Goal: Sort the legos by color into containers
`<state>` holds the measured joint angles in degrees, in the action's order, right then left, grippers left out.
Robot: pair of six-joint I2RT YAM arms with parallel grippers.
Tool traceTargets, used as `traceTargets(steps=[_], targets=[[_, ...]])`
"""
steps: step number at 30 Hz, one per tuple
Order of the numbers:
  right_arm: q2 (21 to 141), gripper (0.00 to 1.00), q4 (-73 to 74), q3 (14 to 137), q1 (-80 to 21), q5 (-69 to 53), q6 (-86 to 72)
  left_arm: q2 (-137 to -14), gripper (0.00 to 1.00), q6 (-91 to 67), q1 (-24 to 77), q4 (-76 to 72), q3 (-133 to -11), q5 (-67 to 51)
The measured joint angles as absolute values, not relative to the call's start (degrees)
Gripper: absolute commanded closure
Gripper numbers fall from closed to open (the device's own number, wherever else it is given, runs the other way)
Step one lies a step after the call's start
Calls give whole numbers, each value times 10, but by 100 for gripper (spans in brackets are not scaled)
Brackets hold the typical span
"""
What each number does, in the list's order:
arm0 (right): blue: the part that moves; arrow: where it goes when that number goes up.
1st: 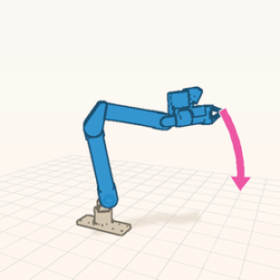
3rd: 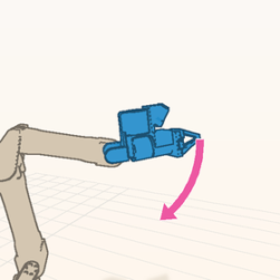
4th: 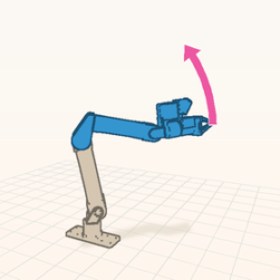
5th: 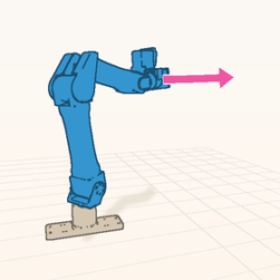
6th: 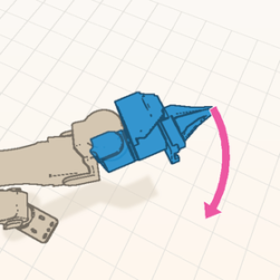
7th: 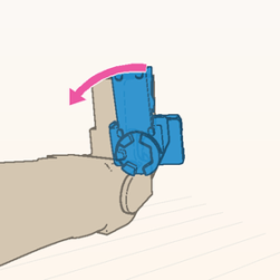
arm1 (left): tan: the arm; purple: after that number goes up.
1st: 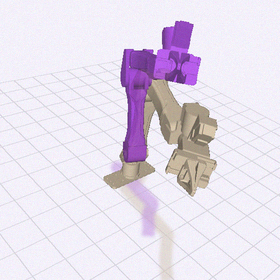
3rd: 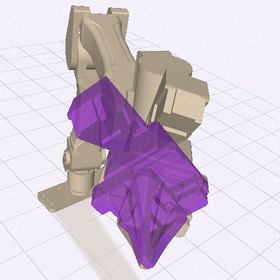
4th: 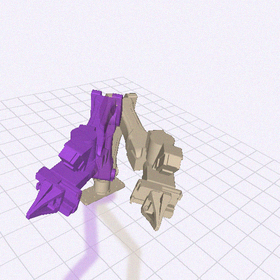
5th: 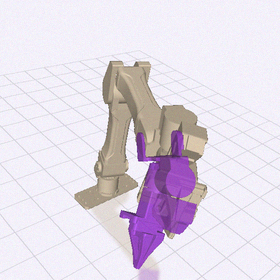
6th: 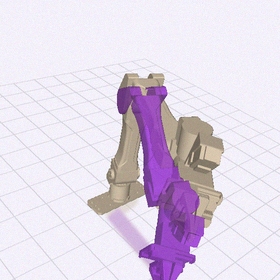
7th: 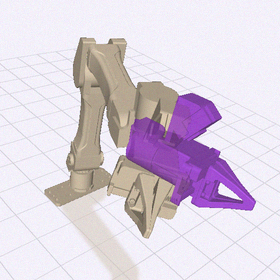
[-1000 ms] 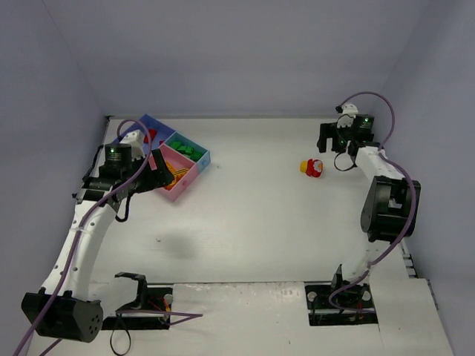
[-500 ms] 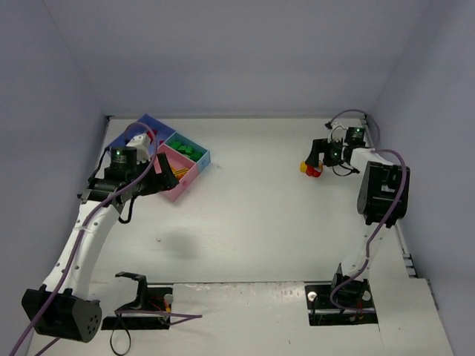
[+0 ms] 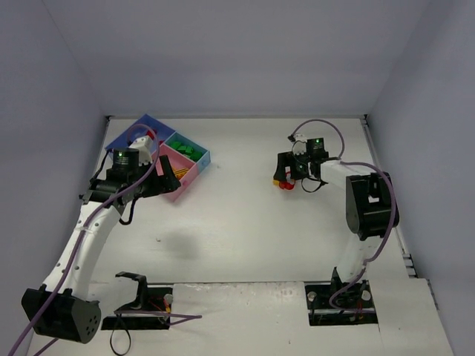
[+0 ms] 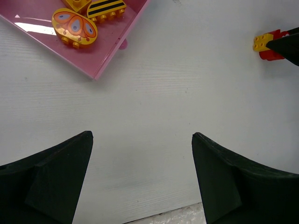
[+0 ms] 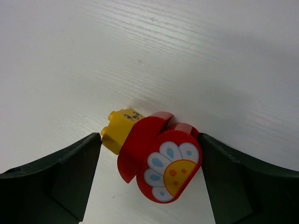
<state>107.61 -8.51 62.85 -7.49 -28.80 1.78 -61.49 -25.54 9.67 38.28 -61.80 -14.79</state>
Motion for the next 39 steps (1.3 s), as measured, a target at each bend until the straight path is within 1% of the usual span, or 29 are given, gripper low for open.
traceTargets(steps=[5, 14, 25, 27, 29, 32, 33, 34, 39], targets=[[1036, 21, -84, 601, -99, -250, -20, -612, 20, -256, 97, 382, -615, -150], [973, 22, -79, 568, -122, -245, -72, -607, 20, -256, 97, 382, -608, -152], [968, 21, -72, 555, -171, -249, -72, -607, 20, -256, 97, 380, -601, -152], [961, 21, -64, 555, -173, -237, -48, -608, 20, -255, 97, 380, -601, -152], [948, 18, -44, 562, -169, -226, 4, -609, 20, -255, 97, 380, -601, -152], [937, 12, 5, 615, -152, -230, 111, -610, 20, -256, 97, 380, -601, -153], [937, 7, 23, 640, -142, -237, 147, -610, 20, -256, 97, 380, -601, -154], [937, 5, 36, 663, -131, -246, 178, -610, 20, -256, 97, 380, -601, -154], [949, 1, 78, 724, -90, -273, 295, -610, 20, -256, 97, 378, -601, -154]])
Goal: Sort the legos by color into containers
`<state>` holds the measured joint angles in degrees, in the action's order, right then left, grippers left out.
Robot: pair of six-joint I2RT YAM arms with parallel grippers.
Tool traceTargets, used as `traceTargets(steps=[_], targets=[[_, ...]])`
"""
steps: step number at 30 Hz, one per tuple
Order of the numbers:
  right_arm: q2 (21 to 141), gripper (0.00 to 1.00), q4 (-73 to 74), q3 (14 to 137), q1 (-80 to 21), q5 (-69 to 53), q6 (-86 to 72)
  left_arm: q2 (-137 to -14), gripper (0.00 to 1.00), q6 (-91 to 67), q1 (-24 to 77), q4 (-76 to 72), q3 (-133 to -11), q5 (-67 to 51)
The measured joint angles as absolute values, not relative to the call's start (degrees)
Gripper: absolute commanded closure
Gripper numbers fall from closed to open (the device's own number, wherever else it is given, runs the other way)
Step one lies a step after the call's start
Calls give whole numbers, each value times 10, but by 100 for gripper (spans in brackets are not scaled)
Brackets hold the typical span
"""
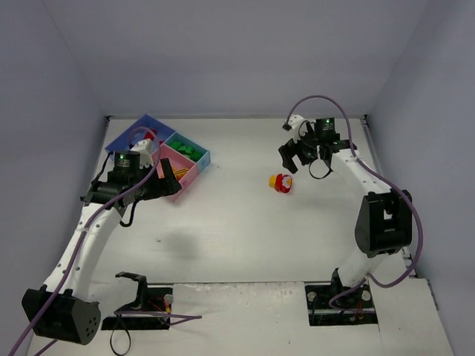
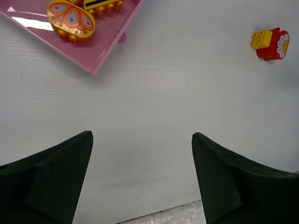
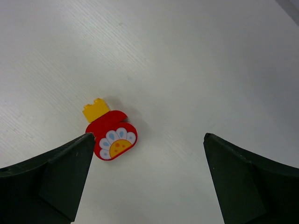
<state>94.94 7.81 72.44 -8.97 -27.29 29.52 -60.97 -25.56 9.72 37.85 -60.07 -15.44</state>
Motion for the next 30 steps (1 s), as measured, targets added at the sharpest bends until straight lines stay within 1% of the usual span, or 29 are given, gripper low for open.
traceTargets(steps=[8, 13, 18, 24, 28, 29, 30], targets=[[1047, 0, 126, 723, -103, -274, 367, -608, 20, -253, 98, 380, -601, -154], [1049, 0, 139, 695, -103, -274, 403, -602, 20, -251, 98, 382, -601, -154], [1054, 0, 140, 695, -108, -271, 417, -601, 20, -251, 98, 382, -601, -154], [1098, 0, 139, 697, -127, -258, 420, -597, 20, -251, 98, 383, -601, -154], [1105, 0, 124, 704, -135, -253, 418, -592, 20, -251, 98, 384, -601, -154], [1105, 1, 124, 704, -136, -251, 417, -591, 20, -251, 98, 384, -600, -154], [1105, 5, 123, 704, -136, -251, 416, -590, 20, -251, 98, 384, -599, -154]])
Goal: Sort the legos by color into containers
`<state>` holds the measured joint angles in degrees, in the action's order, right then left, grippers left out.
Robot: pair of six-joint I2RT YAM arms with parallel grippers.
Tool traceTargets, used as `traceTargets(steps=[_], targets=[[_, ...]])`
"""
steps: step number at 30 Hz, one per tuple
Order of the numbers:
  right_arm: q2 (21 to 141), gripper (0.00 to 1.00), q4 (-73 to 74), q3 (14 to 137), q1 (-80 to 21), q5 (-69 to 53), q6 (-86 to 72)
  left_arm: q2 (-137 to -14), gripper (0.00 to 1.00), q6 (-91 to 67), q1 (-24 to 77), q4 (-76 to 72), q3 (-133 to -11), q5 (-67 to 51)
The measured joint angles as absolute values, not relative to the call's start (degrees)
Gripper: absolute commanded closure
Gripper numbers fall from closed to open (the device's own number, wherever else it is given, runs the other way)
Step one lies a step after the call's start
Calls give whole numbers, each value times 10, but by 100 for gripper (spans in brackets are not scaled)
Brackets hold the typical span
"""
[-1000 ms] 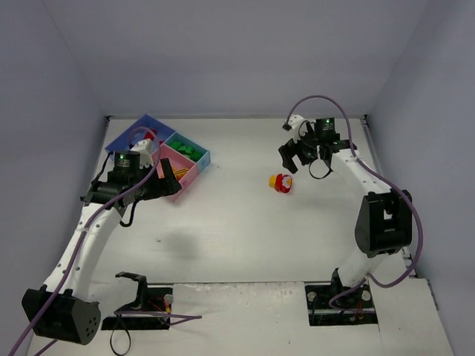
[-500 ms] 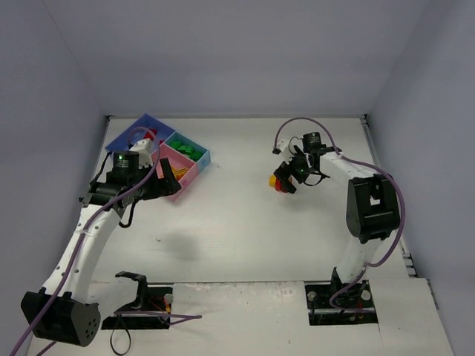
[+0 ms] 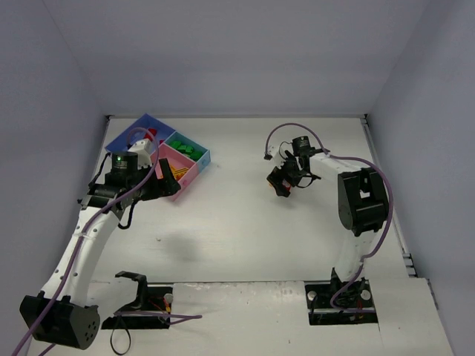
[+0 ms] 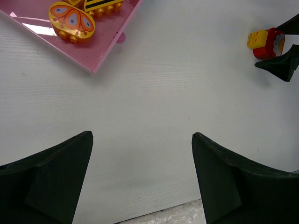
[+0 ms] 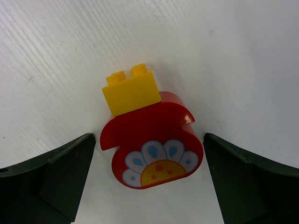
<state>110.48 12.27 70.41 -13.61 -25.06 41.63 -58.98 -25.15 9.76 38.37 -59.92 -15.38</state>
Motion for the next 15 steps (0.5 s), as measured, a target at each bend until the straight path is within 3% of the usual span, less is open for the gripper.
traceTargets(steps=[5, 8, 9, 12, 15], targets=[[1105, 25, 119, 703, -136, -247, 406, -587, 20, -252, 98, 387, -591, -154], [1105, 47, 115, 702, -141, -246, 396, -587, 20, -252, 98, 387, -590, -154], [1104, 63, 112, 701, -143, -241, 392, -587, 20, -252, 98, 387, -590, -154], [1100, 88, 104, 696, -153, -234, 374, -587, 20, -252, 98, 387, -590, -157], [1086, 94, 94, 678, -175, -234, 353, -587, 20, -253, 98, 384, -590, -166]])
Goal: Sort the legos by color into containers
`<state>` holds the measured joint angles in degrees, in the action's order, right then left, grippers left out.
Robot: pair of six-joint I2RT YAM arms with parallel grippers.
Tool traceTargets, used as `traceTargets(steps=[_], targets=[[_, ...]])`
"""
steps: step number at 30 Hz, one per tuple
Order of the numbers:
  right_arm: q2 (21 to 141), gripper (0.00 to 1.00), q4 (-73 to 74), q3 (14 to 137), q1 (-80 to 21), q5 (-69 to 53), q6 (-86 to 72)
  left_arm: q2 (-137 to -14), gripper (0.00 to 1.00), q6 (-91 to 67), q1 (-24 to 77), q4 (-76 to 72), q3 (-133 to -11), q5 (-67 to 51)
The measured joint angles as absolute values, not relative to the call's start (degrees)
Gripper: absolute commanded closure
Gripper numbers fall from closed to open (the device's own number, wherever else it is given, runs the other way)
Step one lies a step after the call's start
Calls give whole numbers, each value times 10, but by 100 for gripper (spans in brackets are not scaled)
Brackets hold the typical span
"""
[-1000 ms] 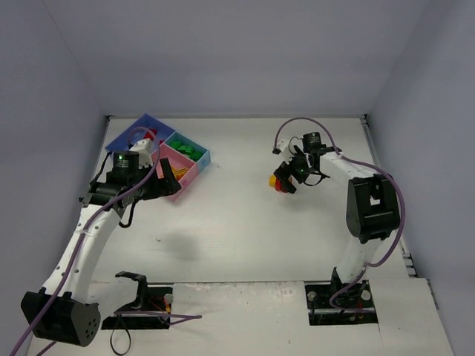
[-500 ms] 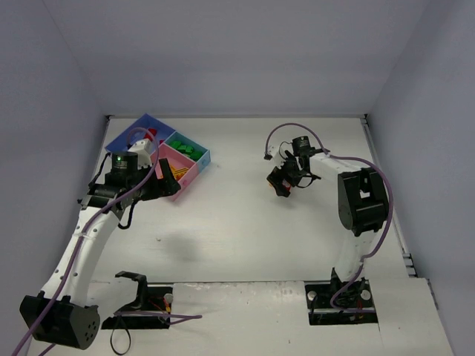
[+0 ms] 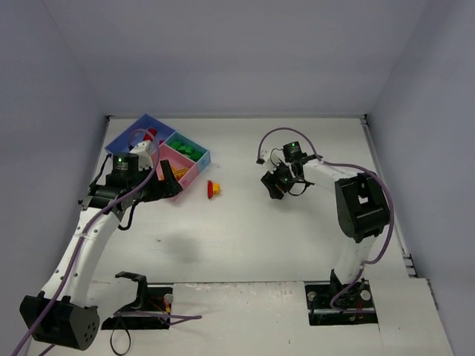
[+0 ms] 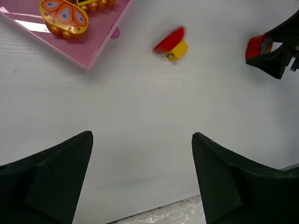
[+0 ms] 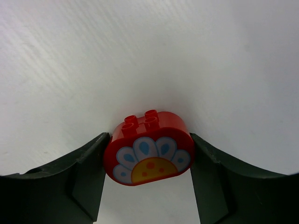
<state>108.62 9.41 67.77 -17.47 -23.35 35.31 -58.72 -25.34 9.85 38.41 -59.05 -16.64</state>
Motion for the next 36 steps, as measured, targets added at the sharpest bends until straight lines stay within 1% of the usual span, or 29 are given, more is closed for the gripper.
traceTargets(steps=[3, 7, 14, 21, 26, 31, 36], targets=[[1050, 94, 88, 645, -197, -238, 330, -588, 20, -257, 103, 376, -590, -173], [999, 95, 79, 630, -220, -245, 310, -600, 20, -260, 107, 367, -590, -184], [922, 96, 20, 585, -256, -249, 278, -623, 20, -277, 120, 348, -590, -213], [871, 95, -36, 526, -340, -250, 247, -630, 20, -311, 177, 300, -590, -246], [813, 94, -65, 516, -393, -253, 230, -655, 20, -347, 218, 254, -590, -278], [766, 92, -82, 516, -416, -255, 221, -687, 20, -367, 256, 218, -591, -298], [748, 91, -85, 516, -432, -258, 212, -722, 21, -374, 288, 203, -597, -302]])
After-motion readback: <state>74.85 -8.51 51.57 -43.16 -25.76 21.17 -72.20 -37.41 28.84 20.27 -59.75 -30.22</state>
